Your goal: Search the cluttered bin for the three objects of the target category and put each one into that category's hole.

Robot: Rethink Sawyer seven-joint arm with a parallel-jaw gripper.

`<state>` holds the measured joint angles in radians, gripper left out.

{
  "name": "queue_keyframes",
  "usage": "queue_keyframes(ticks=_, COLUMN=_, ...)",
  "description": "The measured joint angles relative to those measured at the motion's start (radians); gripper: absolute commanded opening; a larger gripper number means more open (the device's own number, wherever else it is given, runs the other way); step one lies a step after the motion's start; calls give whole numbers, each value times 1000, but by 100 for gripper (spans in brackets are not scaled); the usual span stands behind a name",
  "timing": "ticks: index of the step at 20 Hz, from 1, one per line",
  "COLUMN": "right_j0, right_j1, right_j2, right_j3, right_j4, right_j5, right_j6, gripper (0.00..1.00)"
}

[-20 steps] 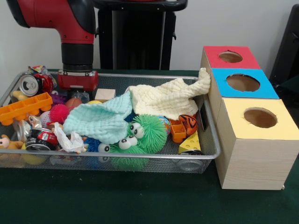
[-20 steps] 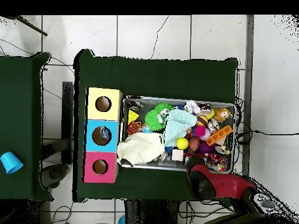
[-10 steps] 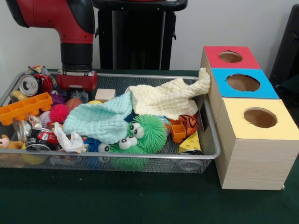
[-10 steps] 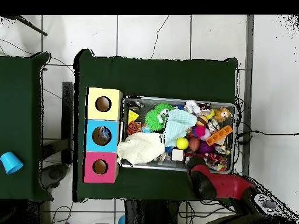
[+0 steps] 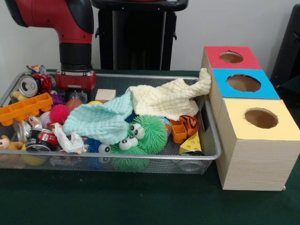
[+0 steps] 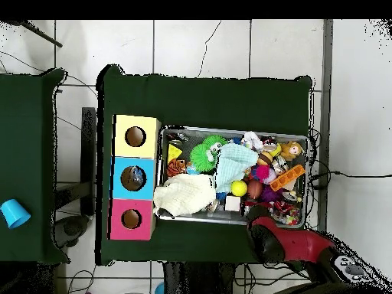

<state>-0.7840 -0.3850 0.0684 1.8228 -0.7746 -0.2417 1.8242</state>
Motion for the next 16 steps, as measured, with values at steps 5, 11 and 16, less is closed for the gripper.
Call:
queue_keyframes(ticks=5, right_j0=0, right_j1=0, right_j2=0, right_j3=0, right_j4=0, right_j5=0, right_j6=0, gripper=100)
queue_keyframes(ticks=11, right_j0=0, right_j1=0, right_j2=0, right_j3=0, right_j4=0, right_j5=-8, right_j6=0, gripper=0)
queue_keyframes(ticks=16, right_j0=0, right_j1=0, right_j2=0, right_j3=0, right_j4=0, right_j5=-8, right_j6=0, gripper=0)
